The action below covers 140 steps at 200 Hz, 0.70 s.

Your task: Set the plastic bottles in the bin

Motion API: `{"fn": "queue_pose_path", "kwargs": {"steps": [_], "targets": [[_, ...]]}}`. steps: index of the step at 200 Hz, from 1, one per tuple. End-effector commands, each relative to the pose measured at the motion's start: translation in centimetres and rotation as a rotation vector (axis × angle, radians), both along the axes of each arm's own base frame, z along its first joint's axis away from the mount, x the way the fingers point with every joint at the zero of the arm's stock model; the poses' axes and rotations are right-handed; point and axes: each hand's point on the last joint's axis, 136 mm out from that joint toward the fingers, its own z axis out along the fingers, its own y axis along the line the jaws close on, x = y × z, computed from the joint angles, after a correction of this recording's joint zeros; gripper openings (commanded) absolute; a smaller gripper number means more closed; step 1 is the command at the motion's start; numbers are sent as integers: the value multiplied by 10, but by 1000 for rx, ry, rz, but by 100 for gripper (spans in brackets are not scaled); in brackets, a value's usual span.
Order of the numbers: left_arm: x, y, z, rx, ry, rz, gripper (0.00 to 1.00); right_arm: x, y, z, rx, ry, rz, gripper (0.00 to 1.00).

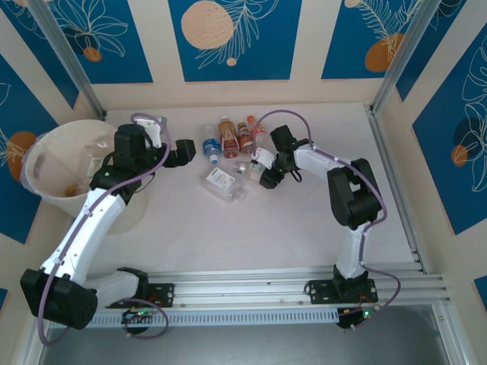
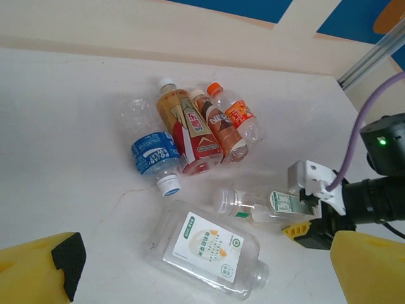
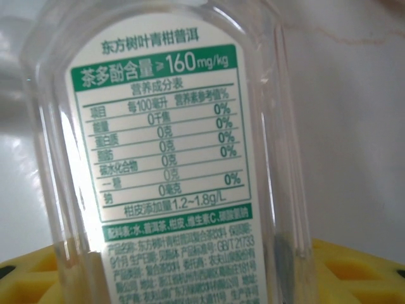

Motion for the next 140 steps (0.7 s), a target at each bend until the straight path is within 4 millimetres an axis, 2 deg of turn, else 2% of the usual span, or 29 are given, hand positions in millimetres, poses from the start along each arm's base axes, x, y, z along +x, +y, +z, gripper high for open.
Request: {"fn": "queue_pose_path", "kwargs": {"steps": [1, 13, 31, 56, 93, 122, 140], "targets": [[1, -17, 2, -101, -1, -56, 100, -13, 0, 41, 86, -36, -100, 45], [1, -29, 1, -165, 11, -95, 100, -22, 2, 62, 165, -26, -159, 44], [3, -49, -3, -245, 37, -143, 100, -33, 10, 83, 269, -40, -188, 42], [6, -74, -13, -259, 73, -193, 100, -47, 33, 107, 470, -76, -203, 41], [7, -107, -18, -295, 87, -277, 100, -68, 64, 124, 684, -3, -215, 41], [16, -117, -21, -366, 83, -274, 100, -77, 78, 130, 753, 51, -225, 42], [24, -121, -27, -376, 94, -248, 95, -82, 85, 135, 782, 69, -195, 42]]}}
